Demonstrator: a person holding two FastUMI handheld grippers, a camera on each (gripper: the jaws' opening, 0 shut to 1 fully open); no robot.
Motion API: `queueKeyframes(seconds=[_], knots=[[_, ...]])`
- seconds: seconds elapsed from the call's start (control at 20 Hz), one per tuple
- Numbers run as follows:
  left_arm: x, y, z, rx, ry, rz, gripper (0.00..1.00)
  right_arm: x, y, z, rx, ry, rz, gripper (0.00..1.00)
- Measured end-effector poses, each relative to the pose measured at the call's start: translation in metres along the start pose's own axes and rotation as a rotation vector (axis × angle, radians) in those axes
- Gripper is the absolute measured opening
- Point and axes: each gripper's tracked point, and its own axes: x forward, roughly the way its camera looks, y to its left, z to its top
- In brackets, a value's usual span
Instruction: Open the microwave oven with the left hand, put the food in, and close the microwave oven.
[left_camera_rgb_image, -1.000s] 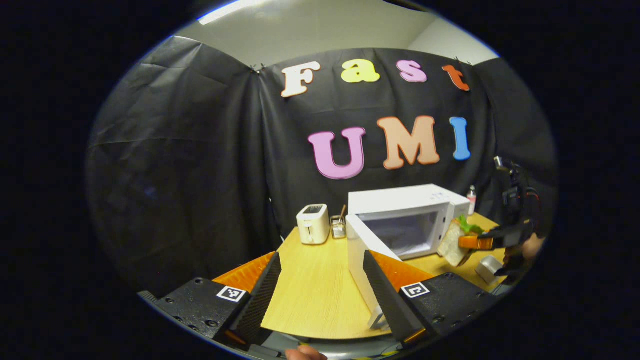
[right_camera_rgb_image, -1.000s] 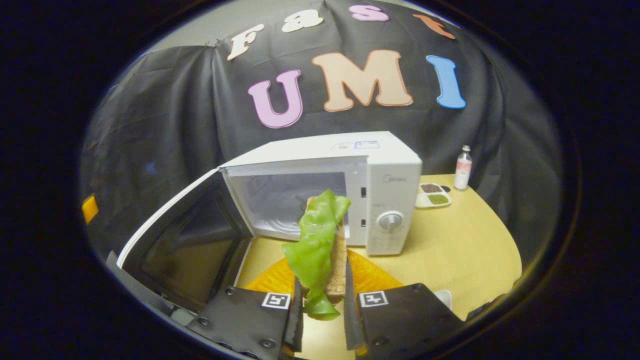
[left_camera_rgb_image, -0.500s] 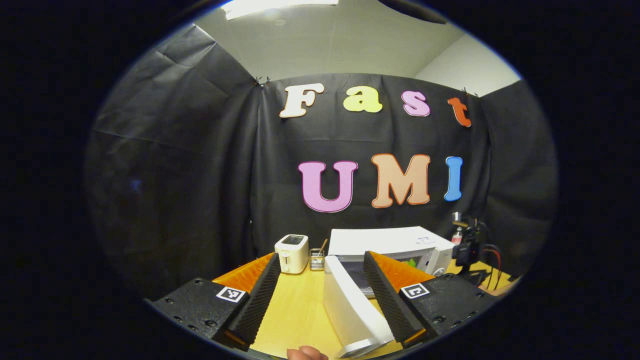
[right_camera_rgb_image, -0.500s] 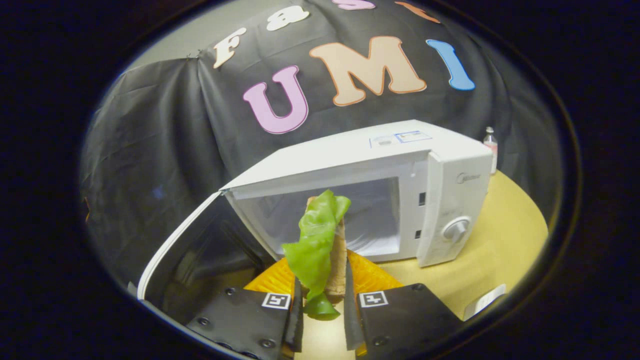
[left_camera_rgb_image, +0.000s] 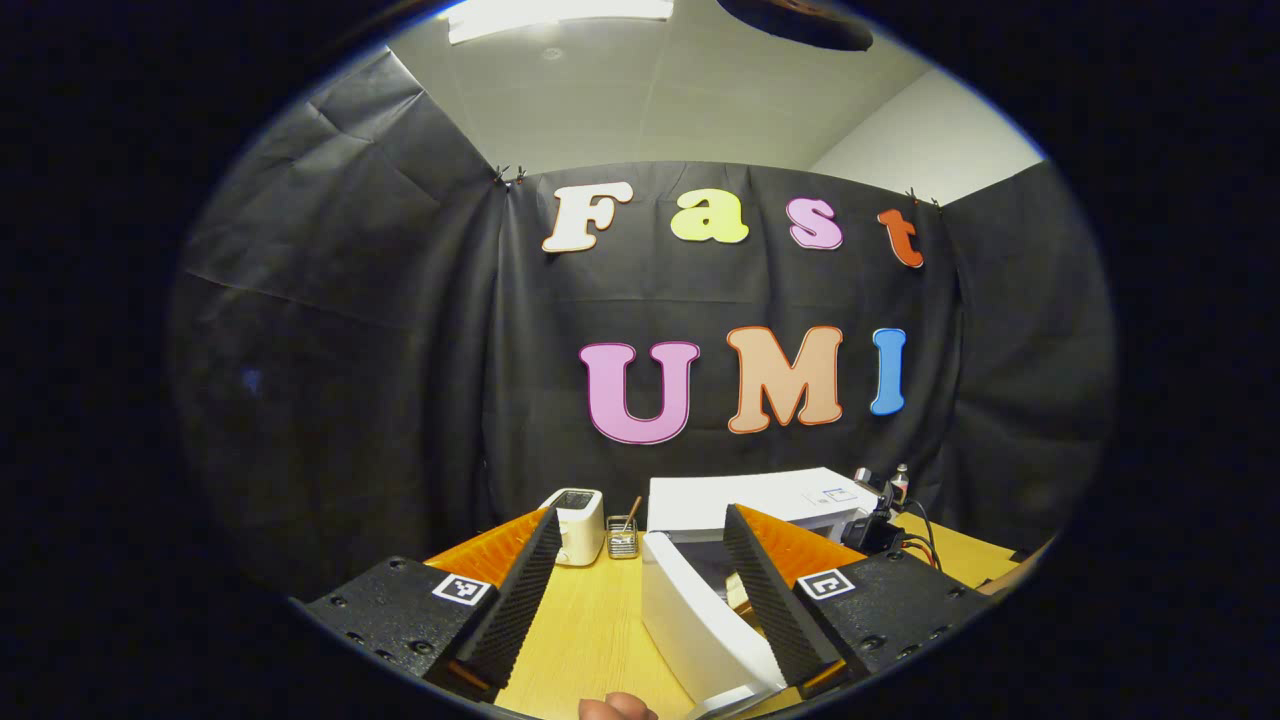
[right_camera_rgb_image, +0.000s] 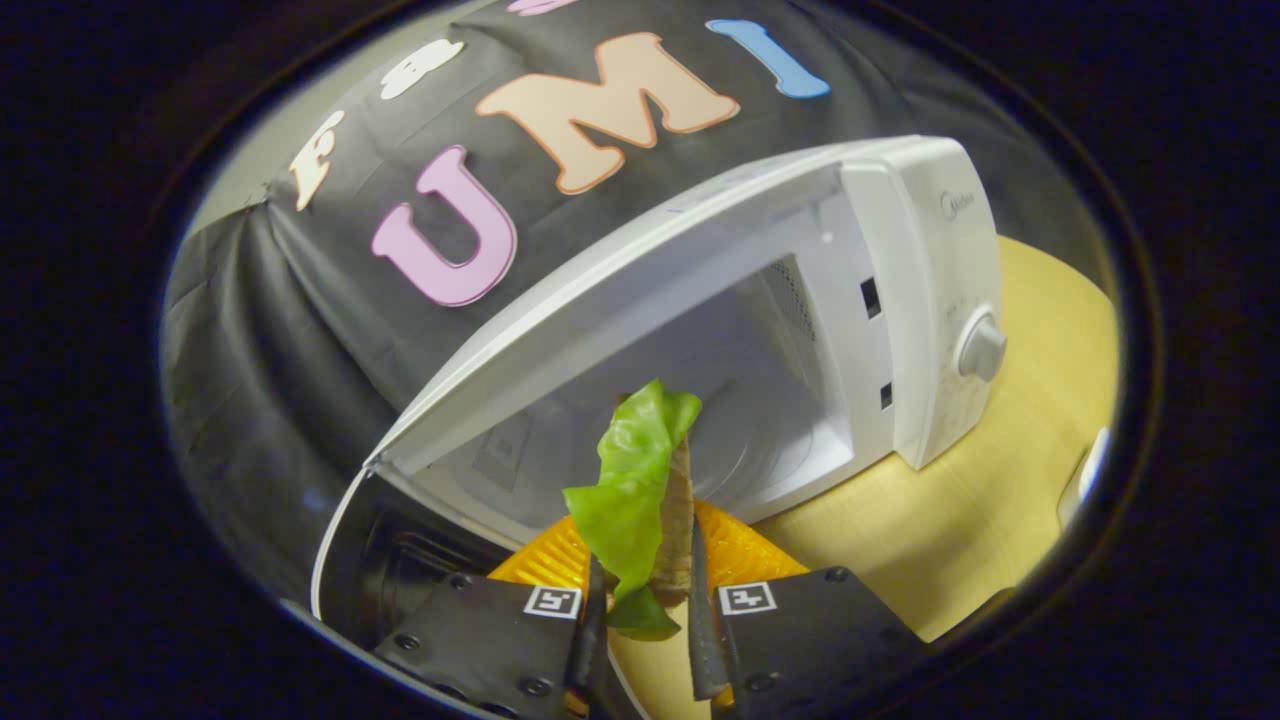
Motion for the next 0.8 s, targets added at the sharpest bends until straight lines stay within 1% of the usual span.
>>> queueKeyframes(seconds=[0.05, 0.15, 0.2, 0.25, 0.3, 0.35, 0.4, 0.45, 0.5, 0.55, 0.7, 0.8], knots=[[-0.001, 0.002, -0.001, 0.004, 0.007, 0.002, 0.95, 0.005, 0.002, 0.002, 0.035, -0.005, -0.008, 0.28], [-0.002, 0.006, -0.001, 0.004, 0.006, 0.009, 0.98, 0.016, 0.004, 0.007, 0.084, -0.021, -0.017, 0.28], [-0.002, 0.007, -0.001, 0.001, 0.008, 0.012, 0.98, 0.021, 0.005, 0.010, 0.107, -0.028, -0.024, 0.28], [-0.002, 0.009, -0.003, -0.002, 0.013, 0.016, 0.95, 0.026, 0.006, 0.012, 0.132, -0.032, -0.032, 0.28], [-0.004, 0.010, -0.008, -0.010, 0.030, 0.022, 0.98, 0.031, 0.006, 0.014, 0.154, -0.043, -0.040, 0.28], [-0.005, 0.012, -0.012, -0.029, 0.044, 0.032, 0.98, 0.034, 0.008, 0.015, 0.181, -0.056, -0.048, 0.35], [-0.004, 0.012, -0.017, -0.056, 0.060, 0.041, 0.95, 0.039, 0.009, 0.017, 0.209, -0.070, -0.053, 0.35], [-0.006, 0.010, -0.022, -0.080, 0.078, 0.040, 0.95, 0.042, 0.010, 0.017, 0.232, -0.080, -0.059, 0.35], [-0.007, 0.008, -0.026, -0.088, 0.095, 0.042, 0.94, 0.047, 0.009, 0.015, 0.246, -0.084, -0.069, 0.35], [-0.008, 0.008, -0.026, -0.077, 0.103, 0.039, 0.92, 0.052, 0.009, 0.011, 0.254, -0.079, -0.075, 0.35], [-0.007, 0.010, -0.014, -0.010, 0.084, 0.042, 0.93, 0.063, 0.007, 0.010, 0.290, -0.102, -0.084, 0.35], [-0.008, 0.014, -0.013, 0.010, 0.080, 0.065, 0.93, 0.069, 0.007, 0.011, 0.324, -0.111, -0.088, 0.35]])
